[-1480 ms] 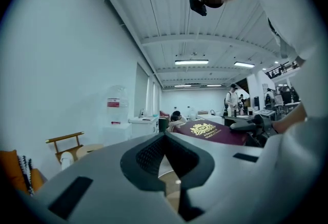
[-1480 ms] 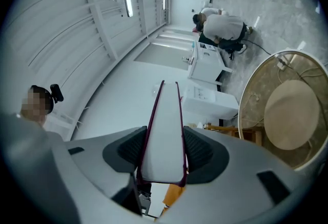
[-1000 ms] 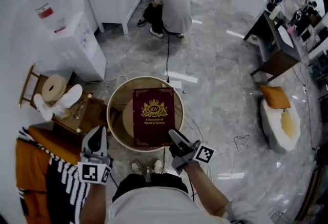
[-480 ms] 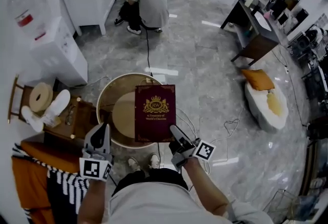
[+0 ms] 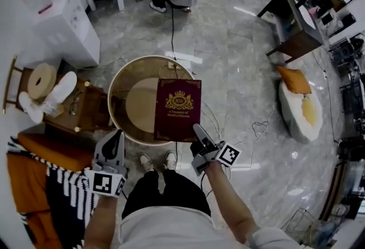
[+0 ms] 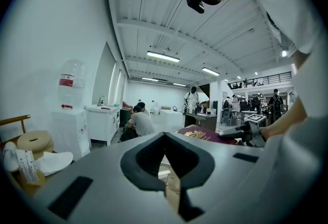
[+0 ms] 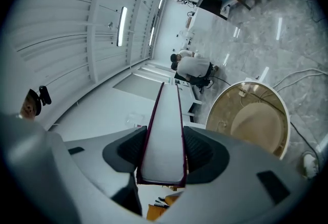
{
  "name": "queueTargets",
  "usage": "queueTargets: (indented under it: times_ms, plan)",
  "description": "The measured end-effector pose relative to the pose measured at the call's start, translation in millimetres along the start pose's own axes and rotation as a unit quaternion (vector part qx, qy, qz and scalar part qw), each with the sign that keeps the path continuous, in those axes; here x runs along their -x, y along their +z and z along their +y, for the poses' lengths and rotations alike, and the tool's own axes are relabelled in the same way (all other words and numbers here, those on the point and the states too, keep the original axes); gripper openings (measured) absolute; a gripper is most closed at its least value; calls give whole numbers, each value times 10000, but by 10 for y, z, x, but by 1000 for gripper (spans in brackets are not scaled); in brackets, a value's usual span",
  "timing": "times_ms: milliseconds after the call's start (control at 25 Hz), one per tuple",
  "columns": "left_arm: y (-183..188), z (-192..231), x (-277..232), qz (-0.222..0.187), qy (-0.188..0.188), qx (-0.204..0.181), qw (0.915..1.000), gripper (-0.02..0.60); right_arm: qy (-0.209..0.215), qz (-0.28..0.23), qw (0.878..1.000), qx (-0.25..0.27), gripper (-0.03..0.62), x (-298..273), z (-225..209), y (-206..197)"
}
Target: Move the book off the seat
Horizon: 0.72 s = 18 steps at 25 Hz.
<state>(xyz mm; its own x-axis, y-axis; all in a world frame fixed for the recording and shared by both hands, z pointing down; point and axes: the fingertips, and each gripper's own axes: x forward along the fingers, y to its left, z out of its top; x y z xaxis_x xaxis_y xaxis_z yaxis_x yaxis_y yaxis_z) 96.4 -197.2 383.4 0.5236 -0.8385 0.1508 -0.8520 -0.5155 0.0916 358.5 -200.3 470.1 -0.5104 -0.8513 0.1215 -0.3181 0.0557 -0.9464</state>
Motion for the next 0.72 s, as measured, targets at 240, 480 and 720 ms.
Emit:
queueTargets:
  times_ms: [240, 480, 720]
  plan:
    - [-375, -20, 24, 313, 140, 120, 9993, 17, -200, 225, 9995, -53, 236, -200, -552, -104]
    - [-970, 111, -47, 529, 322, 483, 9969, 17, -391, 314, 9987, 23, 236, -563, -1172, -214]
    - [-1272, 234, -279, 500, 576, 453, 9961, 17, -661, 446, 9966, -197, 236, -807, -1797, -327]
